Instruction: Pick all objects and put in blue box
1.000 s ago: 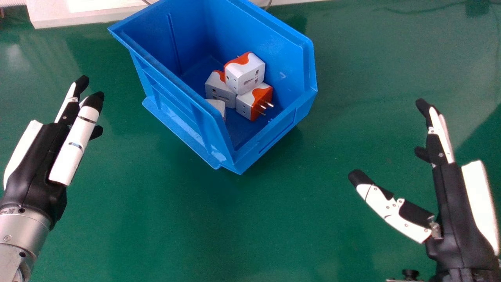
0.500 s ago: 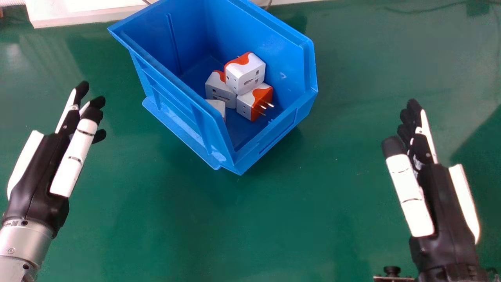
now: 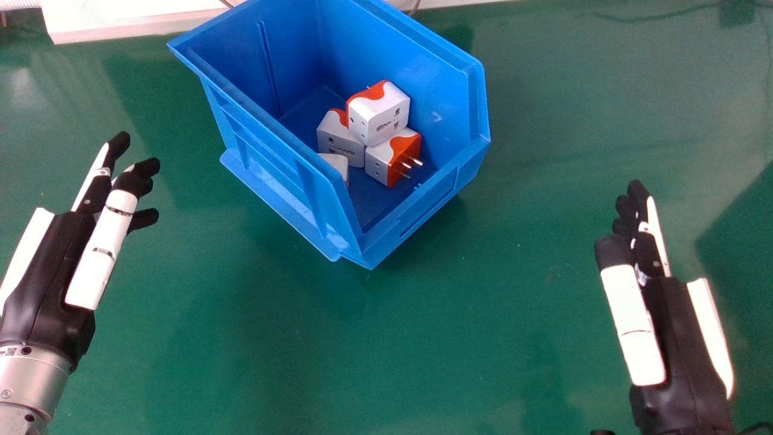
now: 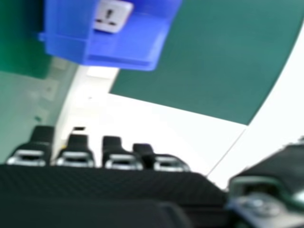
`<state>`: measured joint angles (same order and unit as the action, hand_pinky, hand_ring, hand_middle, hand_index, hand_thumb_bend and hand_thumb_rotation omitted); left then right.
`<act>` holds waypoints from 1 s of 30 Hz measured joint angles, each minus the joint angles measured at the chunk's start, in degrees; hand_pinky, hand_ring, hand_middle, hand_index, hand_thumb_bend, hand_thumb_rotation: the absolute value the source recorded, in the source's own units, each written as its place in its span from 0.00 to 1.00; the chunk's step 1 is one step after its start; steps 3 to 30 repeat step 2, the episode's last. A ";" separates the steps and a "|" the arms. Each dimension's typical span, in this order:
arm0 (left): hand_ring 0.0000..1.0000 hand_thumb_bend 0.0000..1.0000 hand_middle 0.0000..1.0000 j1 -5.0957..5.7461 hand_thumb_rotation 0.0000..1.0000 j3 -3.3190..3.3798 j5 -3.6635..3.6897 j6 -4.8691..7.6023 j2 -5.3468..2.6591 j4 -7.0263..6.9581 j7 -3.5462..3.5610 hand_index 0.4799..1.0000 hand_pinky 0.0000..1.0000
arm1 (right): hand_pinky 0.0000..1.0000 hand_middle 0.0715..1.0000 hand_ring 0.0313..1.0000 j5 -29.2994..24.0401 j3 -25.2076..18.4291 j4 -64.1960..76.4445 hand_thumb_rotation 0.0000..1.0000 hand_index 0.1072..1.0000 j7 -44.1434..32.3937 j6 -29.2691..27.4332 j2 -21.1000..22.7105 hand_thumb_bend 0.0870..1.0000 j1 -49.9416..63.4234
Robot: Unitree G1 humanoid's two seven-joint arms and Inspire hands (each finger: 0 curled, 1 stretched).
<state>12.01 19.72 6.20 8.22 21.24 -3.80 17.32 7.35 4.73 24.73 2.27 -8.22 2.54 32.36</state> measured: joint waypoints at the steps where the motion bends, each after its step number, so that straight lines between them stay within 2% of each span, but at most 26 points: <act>1: 0.91 0.43 0.90 0.00 1.00 0.01 0.00 0.01 0.00 0.00 -0.06 0.95 0.83 | 0.95 1.00 1.00 0.00 -0.11 0.00 1.00 1.00 0.21 0.00 -0.05 0.48 -0.01; 30: 0.91 0.43 0.90 -0.01 1.00 0.02 0.00 0.05 0.00 0.04 -0.14 0.94 0.82 | 0.95 1.00 1.00 0.02 -0.25 0.00 1.00 1.00 0.34 0.00 -0.14 0.48 -0.01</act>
